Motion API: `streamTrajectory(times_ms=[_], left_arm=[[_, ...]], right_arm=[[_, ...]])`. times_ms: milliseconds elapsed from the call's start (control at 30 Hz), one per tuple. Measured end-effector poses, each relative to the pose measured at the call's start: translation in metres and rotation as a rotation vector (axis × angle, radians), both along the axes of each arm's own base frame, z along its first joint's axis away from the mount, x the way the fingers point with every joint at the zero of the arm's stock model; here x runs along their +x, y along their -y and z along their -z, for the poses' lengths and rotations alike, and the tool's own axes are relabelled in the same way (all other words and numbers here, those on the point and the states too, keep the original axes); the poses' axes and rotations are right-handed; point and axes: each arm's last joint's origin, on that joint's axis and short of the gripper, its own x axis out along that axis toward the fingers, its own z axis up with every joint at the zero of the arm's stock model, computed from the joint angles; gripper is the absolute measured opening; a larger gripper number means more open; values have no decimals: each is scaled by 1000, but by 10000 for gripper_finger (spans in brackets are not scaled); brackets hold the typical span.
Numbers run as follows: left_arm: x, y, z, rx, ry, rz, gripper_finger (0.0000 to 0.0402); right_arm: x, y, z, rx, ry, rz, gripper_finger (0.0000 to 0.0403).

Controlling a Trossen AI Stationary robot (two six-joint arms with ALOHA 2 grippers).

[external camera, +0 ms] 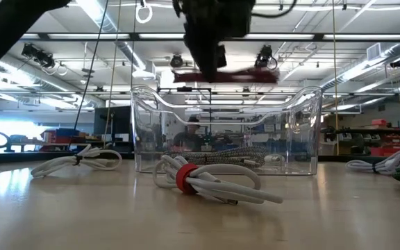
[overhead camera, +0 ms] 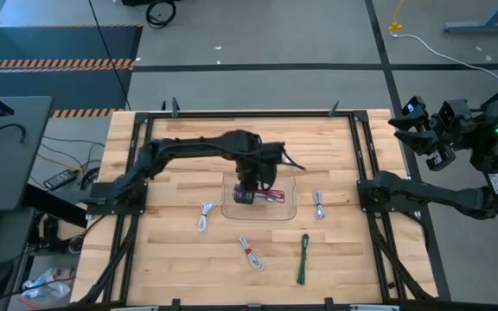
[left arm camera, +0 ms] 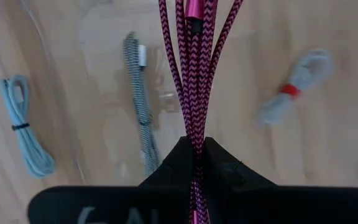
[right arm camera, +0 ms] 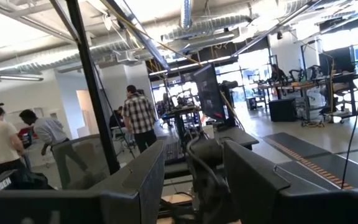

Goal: Pick and place USB-C Cables
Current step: Put the pink patterned charger cable into the transparent bin

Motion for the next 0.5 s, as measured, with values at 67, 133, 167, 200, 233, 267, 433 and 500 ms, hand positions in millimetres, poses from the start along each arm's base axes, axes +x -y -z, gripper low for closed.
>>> streamTrajectory(times_ms=[67, 133, 167, 200, 233, 267, 433, 500], left_arm=[[7, 0, 11, 20, -13, -52, 19], [13, -1, 21, 9, -28, -125, 19], [16, -2, 24, 1, -24, -162, 19], [17, -2, 26, -5, -30, -189, 19], [18, 0, 30, -8, -47, -199, 19], [19, 1, 32, -8, -50, -202, 19], [21, 12, 39, -13, -83, -216, 19], [22, 16, 42, -13, -93, -208, 19]], right_arm=[[0, 0, 0, -1, -2, -7, 169], [0, 0, 0, -2, -1, -7, 169], [0, 0, 0, -1, -2, -7, 169], [0, 0, 0, -1, -2, -7, 169], [0, 0, 0, -1, -2, -8, 169], [0, 0, 0, -2, -2, -10, 169], [0, 0, 0, -2, -6, -17, 169], [0, -1, 1, -2, -9, -23, 169]])
